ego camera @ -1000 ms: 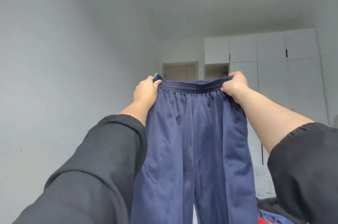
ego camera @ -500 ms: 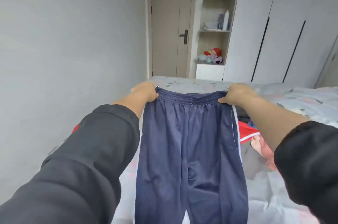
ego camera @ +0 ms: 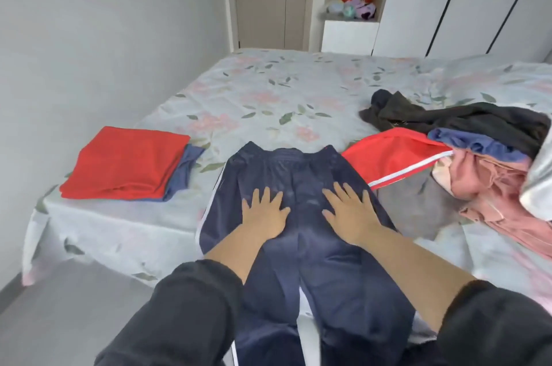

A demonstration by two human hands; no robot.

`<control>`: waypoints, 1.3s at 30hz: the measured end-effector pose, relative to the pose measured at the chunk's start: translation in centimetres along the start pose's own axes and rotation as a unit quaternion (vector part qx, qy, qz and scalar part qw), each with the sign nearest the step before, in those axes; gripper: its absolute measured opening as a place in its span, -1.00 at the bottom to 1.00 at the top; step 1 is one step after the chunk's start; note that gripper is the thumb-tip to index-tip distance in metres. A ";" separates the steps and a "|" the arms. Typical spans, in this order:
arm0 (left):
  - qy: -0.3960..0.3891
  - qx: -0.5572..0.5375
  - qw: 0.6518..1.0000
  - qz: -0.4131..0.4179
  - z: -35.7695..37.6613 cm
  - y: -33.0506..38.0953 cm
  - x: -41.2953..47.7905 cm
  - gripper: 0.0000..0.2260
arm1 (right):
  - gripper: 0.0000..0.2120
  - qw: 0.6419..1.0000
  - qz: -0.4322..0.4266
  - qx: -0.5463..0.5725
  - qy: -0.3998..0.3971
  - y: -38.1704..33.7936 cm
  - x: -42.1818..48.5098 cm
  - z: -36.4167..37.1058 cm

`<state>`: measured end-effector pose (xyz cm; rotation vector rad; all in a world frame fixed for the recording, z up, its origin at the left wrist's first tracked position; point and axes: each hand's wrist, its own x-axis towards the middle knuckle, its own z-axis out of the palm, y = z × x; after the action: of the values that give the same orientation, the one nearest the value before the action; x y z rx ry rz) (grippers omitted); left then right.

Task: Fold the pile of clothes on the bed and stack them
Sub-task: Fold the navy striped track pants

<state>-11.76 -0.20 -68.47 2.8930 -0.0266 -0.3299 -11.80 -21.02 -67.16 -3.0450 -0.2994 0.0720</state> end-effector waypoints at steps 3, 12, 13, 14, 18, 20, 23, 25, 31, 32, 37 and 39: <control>0.106 0.039 0.993 0.018 2.2 -2.2 -2.1 -0.56 | -0.48 1.000 0.016 -0.008 0.009 1.0 -2.1 3.6; 0.180 -0.039 0.961 -0.206 -0.6 -6.7 -4.7 -0.40 | -0.51 0.995 0.056 0.034 0.080 0.5 -3.1 3.7; 0.185 -0.076 0.956 -0.215 -1.0 -7.1 -4.8 -0.43 | -0.52 0.993 0.058 0.047 0.090 0.4 -3.3 3.5; 0.187 -0.126 0.948 -0.223 -1.4 -7.4 -4.9 -0.50 | -0.52 0.992 0.059 0.059 0.098 0.1 -3.6 3.4; 0.167 -0.258 0.929 -0.207 -2.5 -7.8 -5.6 -0.88 | -0.51 0.991 0.081 0.060 0.092 -1.0 -4.6 2.6; 0.174 -0.351 0.901 -0.188 -3.1 -6.8 -5.8 -0.84 | -0.51 0.992 0.076 0.063 0.076 -1.5 -5.1 2.5; 0.216 -0.492 0.831 -0.144 -4.4 -3.5 -6.5 -0.88 | -0.52 0.973 0.077 0.207 0.062 -1.3 -5.5 1.9; 0.206 -0.561 0.797 -0.089 -5.2 -0.1 -7.0 -0.88 | -0.57 0.906 0.131 0.396 0.066 -0.5 -5.3 0.9; -0.269 -0.538 0.783 0.156 -4.2 8.0 -7.9 -0.46 | -0.61 0.594 0.213 0.774 0.055 3.4 -4.6 -1.0; -0.249 -0.483 0.824 0.161 -4.0 8.2 -7.6 -0.43 | -0.59 0.572 0.217 0.789 0.046 4.0 -4.7 -1.1; -0.037 -0.454 0.882 0.122 -3.2 6.6 -5.3 -0.39 | -0.57 0.685 0.205 0.699 0.026 3.9 -4.6 -1.3; -0.026 -0.481 0.867 0.125 -2.8 6.6 -4.6 -0.37 | -0.67 0.775 0.189 0.602 0.020 3.2 -4.8 -1.3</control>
<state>-15.55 -5.81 -63.28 1.8562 -0.1855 -0.2644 -15.79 -25.17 -65.94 -1.7539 0.2906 0.1488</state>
